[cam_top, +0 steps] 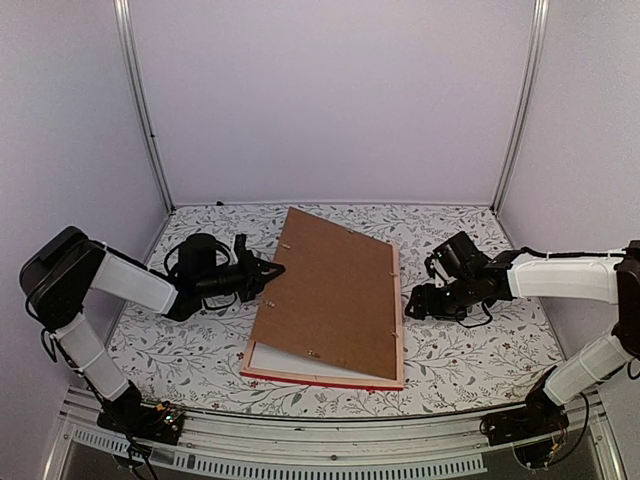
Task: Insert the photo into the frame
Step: Place the backboard with the photo.
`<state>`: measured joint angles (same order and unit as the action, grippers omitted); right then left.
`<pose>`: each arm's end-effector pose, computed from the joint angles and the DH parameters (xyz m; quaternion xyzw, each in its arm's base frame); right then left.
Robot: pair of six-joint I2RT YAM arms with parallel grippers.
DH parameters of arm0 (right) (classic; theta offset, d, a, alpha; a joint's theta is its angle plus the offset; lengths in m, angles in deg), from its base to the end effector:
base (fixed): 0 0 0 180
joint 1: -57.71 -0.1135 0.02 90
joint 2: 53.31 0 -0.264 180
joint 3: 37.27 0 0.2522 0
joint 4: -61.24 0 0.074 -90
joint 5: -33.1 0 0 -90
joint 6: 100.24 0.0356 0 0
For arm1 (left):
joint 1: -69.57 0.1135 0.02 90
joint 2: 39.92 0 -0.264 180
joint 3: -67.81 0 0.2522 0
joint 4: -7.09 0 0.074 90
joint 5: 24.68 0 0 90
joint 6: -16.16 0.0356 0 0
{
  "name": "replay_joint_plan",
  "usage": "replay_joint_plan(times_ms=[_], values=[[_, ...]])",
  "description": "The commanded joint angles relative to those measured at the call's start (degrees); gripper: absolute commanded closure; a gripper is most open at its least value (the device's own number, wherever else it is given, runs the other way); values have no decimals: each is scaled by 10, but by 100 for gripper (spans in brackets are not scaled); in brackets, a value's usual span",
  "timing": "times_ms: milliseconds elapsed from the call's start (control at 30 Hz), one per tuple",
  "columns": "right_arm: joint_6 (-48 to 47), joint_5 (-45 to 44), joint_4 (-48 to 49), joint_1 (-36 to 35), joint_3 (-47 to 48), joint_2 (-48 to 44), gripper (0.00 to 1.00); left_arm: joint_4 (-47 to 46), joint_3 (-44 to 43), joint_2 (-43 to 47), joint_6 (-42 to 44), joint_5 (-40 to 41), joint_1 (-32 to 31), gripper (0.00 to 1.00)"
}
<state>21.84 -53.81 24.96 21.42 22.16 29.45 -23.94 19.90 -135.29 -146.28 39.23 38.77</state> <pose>0.2195 0.1636 0.1810 -0.0425 0.9638 0.1687 0.2021 0.2642 -0.1757 0.1605 -0.1510 0.7773 -0.5695 0.2205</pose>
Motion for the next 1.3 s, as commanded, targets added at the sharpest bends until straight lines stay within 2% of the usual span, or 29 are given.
replay_joint_plan(times_ms=[0, 467, 1133, 1267], values=[[-5, 4, 12, 3, -8, 10, 25, -2, -20, 19, -4, -34, -5, 100], [-7, 13, 20, 3, -5, 21, 25, 24, -26, 48, 6, -37, 5, 100], [-5, 11, 21, 3, -8, 23, 25, -6, -32, -21, -1, -61, 2, 100], [-5, 10, 21, 3, -11, 20, 25, -5, -27, -28, 2, -60, 2, 91]])
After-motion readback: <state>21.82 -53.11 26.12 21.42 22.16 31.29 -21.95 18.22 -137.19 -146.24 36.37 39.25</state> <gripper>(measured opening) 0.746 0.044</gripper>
